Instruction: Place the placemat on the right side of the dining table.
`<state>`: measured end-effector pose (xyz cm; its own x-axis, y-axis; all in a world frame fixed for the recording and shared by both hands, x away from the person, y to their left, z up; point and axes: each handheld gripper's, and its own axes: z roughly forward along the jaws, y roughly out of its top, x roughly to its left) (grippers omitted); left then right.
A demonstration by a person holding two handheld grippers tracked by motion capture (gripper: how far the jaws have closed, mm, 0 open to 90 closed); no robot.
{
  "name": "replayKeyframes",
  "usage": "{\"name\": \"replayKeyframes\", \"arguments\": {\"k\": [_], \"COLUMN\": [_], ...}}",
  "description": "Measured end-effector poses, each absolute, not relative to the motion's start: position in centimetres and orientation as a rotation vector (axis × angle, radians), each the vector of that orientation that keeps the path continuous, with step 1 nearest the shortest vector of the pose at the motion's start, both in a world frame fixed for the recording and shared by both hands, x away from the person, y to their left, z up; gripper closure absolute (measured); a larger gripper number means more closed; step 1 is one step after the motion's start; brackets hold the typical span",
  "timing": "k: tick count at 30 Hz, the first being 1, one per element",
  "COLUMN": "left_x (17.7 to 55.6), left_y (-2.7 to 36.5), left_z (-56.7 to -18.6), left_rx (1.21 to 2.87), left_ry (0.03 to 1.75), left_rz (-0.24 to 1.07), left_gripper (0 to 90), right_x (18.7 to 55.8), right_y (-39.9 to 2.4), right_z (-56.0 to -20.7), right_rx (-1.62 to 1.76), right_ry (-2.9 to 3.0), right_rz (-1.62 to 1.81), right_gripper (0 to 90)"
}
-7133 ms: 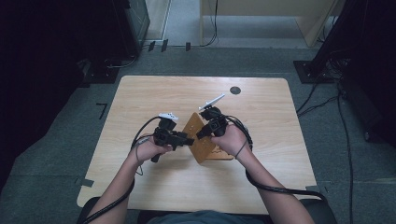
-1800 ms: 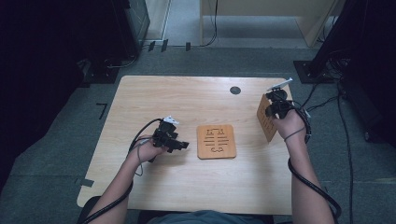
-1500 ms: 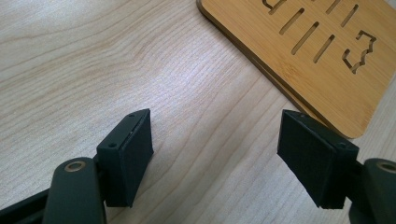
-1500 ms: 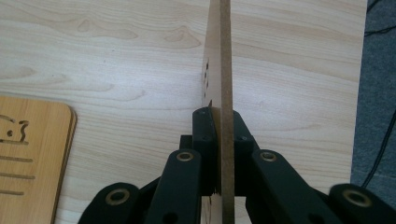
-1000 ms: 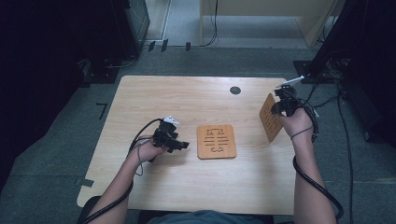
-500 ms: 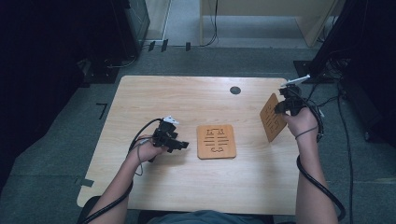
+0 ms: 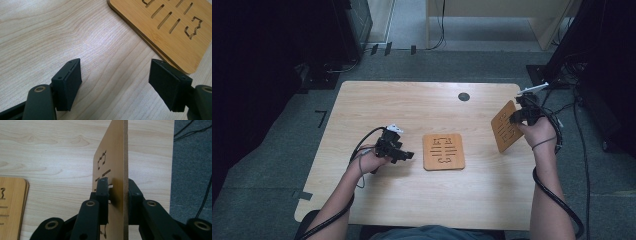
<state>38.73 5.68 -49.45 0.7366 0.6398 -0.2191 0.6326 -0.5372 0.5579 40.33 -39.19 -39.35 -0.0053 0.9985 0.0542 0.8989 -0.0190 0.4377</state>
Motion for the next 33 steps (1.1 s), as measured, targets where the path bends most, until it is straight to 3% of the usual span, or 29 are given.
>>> {"name": "replayKeyframes", "arguments": {"k": [33], "left_x": [38.7], "left_y": [5.6], "left_z": [-49.5], "left_rx": [2.309], "left_ry": [0.954], "left_rz": [0.012], "left_gripper": [24.9], "right_x": [40.5], "right_y": [-42.3], "right_z": [-42.2], "right_rx": [2.133], "right_ry": [1.904], "right_rz": [0.556], "right_gripper": [59.8]}}
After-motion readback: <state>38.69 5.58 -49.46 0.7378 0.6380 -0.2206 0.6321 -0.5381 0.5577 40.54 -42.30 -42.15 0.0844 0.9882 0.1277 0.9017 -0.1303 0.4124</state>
